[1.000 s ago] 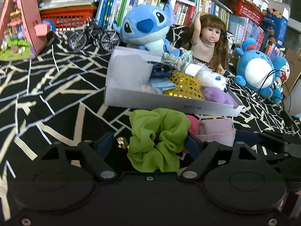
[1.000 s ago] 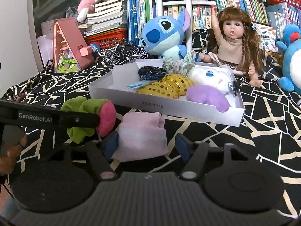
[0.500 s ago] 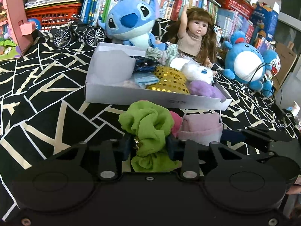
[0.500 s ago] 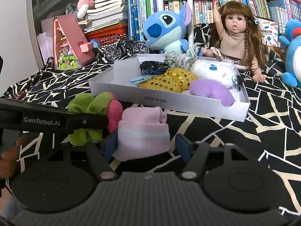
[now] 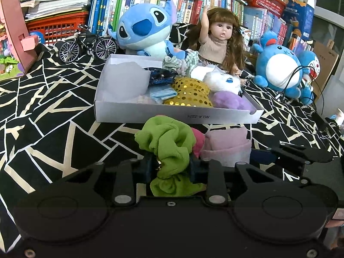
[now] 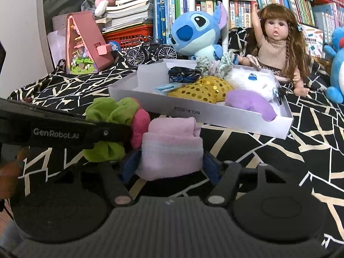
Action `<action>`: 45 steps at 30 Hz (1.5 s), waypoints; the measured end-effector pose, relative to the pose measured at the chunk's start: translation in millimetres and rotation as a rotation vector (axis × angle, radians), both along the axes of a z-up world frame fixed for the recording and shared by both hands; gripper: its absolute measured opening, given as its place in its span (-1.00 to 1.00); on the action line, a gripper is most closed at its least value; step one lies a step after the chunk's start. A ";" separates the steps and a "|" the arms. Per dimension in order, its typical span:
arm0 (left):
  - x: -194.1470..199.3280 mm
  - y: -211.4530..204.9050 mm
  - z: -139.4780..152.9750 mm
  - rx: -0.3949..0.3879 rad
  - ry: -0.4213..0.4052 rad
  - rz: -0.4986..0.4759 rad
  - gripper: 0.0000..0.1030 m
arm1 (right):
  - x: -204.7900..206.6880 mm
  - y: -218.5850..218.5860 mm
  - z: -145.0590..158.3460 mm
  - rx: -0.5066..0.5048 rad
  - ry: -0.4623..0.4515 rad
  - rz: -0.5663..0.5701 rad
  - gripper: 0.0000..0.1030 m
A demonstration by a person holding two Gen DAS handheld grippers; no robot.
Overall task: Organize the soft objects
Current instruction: 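Carry the pink sock with the right tool while the left tool carries the green scrunchie over the box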
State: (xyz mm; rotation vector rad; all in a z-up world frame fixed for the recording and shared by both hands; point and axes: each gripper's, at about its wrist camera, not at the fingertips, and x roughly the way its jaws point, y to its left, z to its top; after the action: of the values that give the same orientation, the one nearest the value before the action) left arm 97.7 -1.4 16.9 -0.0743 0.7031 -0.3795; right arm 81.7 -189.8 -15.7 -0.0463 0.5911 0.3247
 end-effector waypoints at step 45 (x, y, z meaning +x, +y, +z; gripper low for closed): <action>3.2 0.9 39.5 0.022 -0.100 0.055 -0.44 | -10.0 -37.0 48.3 0.044 -0.155 -0.125 0.07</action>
State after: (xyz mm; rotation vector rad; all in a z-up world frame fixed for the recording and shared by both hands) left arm 100.9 -0.5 56.3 -0.0529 0.6051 -0.3204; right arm 71.7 -226.9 32.6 0.0076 0.4314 0.2100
